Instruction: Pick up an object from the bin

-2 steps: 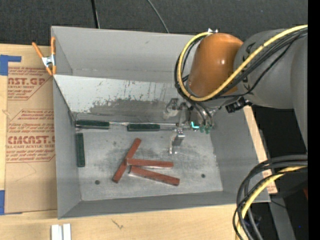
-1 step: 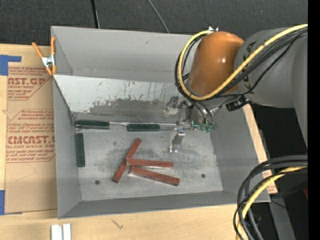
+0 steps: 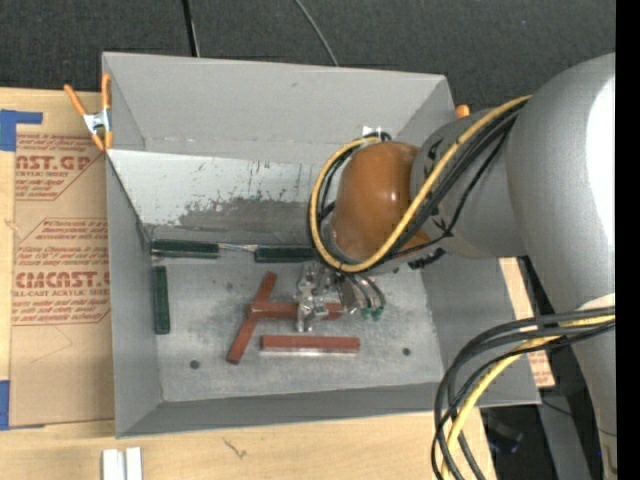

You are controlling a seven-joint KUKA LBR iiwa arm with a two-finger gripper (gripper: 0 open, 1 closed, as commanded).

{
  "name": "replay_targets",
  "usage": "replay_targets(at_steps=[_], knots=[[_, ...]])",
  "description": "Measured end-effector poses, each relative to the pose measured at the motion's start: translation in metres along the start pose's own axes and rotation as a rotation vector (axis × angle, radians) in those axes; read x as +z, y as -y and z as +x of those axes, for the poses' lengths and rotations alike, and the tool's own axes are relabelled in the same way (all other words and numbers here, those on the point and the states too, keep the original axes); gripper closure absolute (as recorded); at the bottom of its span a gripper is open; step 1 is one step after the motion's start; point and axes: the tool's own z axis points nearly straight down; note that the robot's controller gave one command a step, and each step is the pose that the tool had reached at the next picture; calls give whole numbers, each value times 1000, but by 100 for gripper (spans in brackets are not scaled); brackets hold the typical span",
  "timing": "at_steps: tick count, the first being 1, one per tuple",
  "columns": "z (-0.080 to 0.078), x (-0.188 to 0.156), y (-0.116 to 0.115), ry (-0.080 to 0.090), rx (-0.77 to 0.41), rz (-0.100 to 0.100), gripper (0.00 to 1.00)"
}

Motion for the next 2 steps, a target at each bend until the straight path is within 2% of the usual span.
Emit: replay_targets(at_steps=[1,2], knots=[[0,0,0,0,0,0,100],[16,-167,-17,-11,-18,-1,100]])
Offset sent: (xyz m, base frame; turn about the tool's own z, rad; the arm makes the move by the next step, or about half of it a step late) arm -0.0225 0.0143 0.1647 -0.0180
